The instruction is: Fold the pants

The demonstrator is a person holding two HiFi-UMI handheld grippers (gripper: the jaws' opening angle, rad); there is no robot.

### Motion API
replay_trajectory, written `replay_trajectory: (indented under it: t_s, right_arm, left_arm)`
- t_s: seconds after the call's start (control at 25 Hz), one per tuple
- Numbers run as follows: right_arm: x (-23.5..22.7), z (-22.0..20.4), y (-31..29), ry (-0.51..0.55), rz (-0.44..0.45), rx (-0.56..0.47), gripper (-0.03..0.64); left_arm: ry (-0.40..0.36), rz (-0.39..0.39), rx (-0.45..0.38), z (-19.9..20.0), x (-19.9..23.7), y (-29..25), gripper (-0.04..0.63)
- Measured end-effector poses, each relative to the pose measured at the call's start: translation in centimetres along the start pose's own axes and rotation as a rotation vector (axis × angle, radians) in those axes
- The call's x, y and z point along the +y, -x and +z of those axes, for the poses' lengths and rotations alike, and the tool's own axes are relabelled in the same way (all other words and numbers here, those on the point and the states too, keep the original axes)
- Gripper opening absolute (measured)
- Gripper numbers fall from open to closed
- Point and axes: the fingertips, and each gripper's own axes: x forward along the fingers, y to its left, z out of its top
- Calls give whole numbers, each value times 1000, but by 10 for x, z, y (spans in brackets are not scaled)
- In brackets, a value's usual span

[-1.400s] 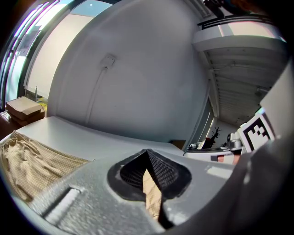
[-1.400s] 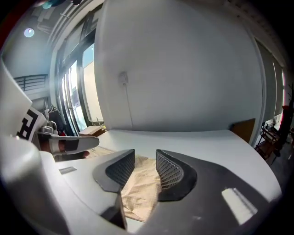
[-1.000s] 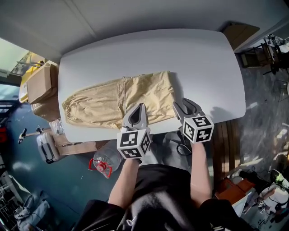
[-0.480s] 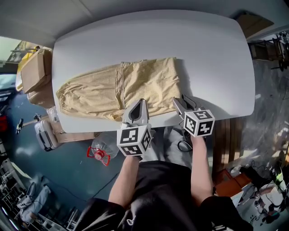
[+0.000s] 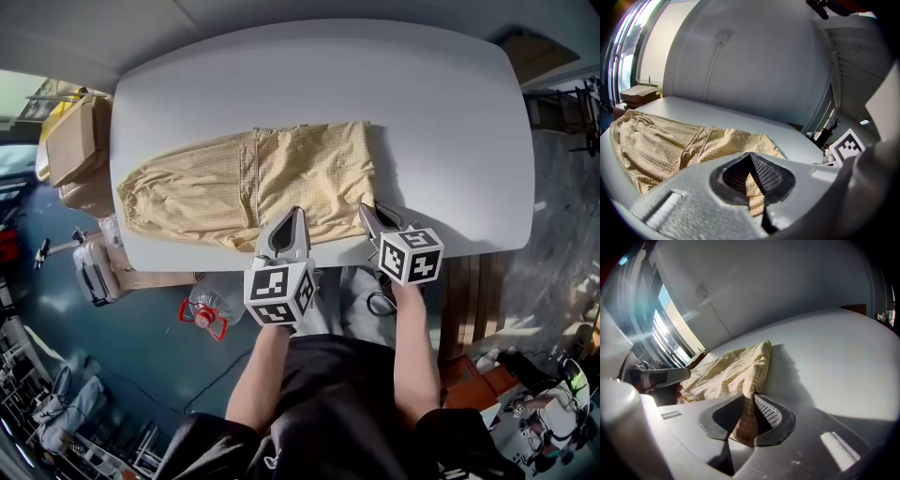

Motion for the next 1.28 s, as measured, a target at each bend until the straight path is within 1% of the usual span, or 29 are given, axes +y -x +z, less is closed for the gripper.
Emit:
replay_trajectory:
  t_s: [0.2,0.4,0.52,0.72,1.0,1.16,1.28]
  right_arm:
    - [0,4,7,19,19,-19,63]
    - [-31,6,29,-6,-15,-39,61]
    - [-61,6,49,-35,-51,-59,61]
    - [-116,4,95,-76,-116,-96,60]
    - [-190,-3,168,-139,-238,-149,58]
    - [-230,-11,208,-172,-313,-169,58]
    - [-247,-16,226,-192,-341,-171,55]
  left_arm:
    - [-14,-18,11,-2,-13,-8,3]
    - [-38,-61,35,-8,-45,-26,3]
    - [-53,-99,48,-13,-72,-39,3]
    - [-72,-167,67,-22,-128,-60,3]
    - [-102,-277,79,-31,-206,-78,3]
    - [-111,-322,74,-33,-241,-86,3]
    - [-114,-337,66,-35,-258,-88,3]
